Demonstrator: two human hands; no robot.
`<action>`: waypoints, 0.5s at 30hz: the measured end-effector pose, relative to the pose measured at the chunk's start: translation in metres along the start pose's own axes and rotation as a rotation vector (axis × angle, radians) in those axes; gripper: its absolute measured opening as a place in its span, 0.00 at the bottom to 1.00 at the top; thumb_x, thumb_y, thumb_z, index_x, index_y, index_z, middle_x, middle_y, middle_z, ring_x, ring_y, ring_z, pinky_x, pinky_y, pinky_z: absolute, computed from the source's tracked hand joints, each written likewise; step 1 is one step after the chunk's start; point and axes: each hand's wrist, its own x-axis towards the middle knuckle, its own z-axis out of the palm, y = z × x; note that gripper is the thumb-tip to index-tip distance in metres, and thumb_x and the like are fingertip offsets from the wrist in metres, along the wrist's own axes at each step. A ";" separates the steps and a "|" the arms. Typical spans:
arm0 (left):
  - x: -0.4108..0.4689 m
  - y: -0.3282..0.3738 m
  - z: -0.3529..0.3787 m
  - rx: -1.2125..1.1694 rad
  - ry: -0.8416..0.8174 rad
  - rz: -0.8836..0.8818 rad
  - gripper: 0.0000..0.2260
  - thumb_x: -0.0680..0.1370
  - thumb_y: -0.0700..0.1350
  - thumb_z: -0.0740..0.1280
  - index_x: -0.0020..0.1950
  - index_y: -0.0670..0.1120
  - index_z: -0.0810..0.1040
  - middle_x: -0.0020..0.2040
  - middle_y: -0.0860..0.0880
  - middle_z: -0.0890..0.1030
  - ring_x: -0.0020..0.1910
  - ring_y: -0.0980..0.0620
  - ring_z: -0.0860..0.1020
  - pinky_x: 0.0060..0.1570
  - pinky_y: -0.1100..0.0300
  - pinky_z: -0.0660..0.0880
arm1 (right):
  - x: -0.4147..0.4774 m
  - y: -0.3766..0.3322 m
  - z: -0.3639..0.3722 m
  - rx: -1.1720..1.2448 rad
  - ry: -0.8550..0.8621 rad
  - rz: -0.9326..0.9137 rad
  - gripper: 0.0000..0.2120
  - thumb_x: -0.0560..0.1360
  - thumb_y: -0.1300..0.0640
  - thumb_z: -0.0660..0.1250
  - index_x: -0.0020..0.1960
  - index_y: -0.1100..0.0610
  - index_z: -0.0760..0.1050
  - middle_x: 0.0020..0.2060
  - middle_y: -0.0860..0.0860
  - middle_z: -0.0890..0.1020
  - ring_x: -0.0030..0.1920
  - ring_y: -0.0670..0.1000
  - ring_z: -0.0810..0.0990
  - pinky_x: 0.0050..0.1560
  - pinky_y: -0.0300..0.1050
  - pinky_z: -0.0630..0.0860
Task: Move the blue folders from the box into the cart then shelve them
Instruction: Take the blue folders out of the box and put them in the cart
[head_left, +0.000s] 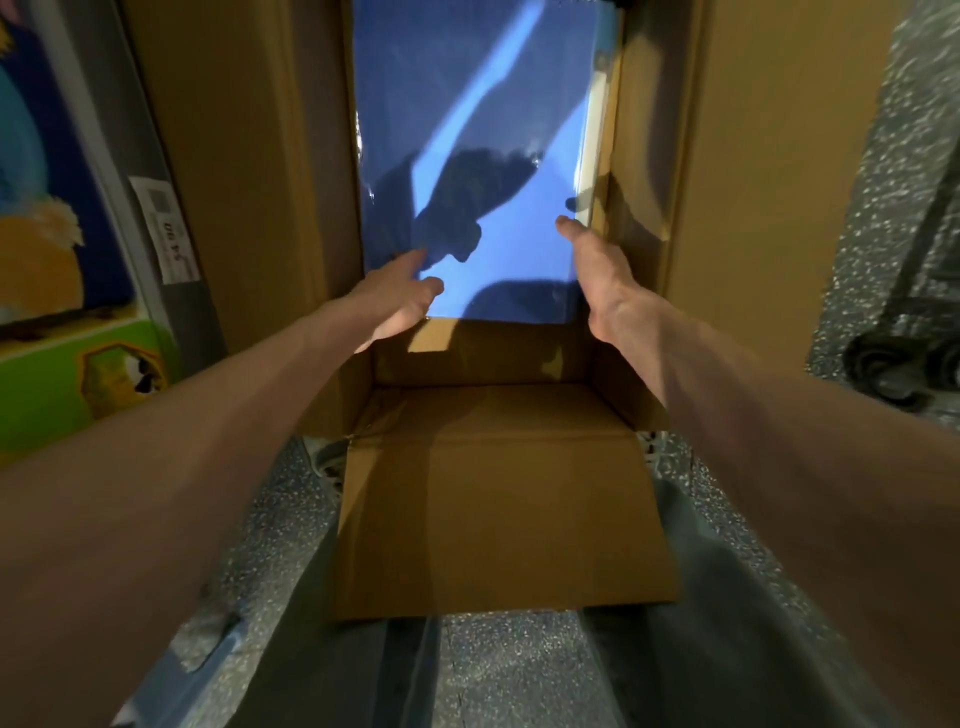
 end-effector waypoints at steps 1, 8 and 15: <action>0.001 0.000 0.000 -0.011 -0.028 0.005 0.28 0.84 0.50 0.61 0.82 0.52 0.54 0.81 0.48 0.59 0.78 0.45 0.61 0.76 0.47 0.61 | -0.001 -0.002 -0.004 0.024 -0.025 0.013 0.35 0.78 0.39 0.65 0.78 0.55 0.62 0.74 0.49 0.69 0.74 0.53 0.66 0.71 0.47 0.60; -0.007 0.007 -0.006 0.018 -0.053 -0.004 0.27 0.85 0.52 0.59 0.82 0.57 0.53 0.82 0.50 0.56 0.79 0.45 0.61 0.75 0.48 0.63 | -0.017 0.006 -0.001 0.051 -0.109 -0.100 0.27 0.72 0.47 0.76 0.66 0.57 0.75 0.56 0.49 0.82 0.51 0.47 0.81 0.43 0.30 0.75; -0.082 0.048 -0.002 -0.118 0.114 -0.033 0.22 0.84 0.54 0.58 0.78 0.50 0.66 0.68 0.47 0.75 0.63 0.48 0.75 0.65 0.51 0.74 | -0.088 -0.006 -0.023 0.056 -0.195 -0.270 0.16 0.75 0.60 0.74 0.61 0.59 0.77 0.50 0.50 0.85 0.46 0.47 0.84 0.43 0.39 0.80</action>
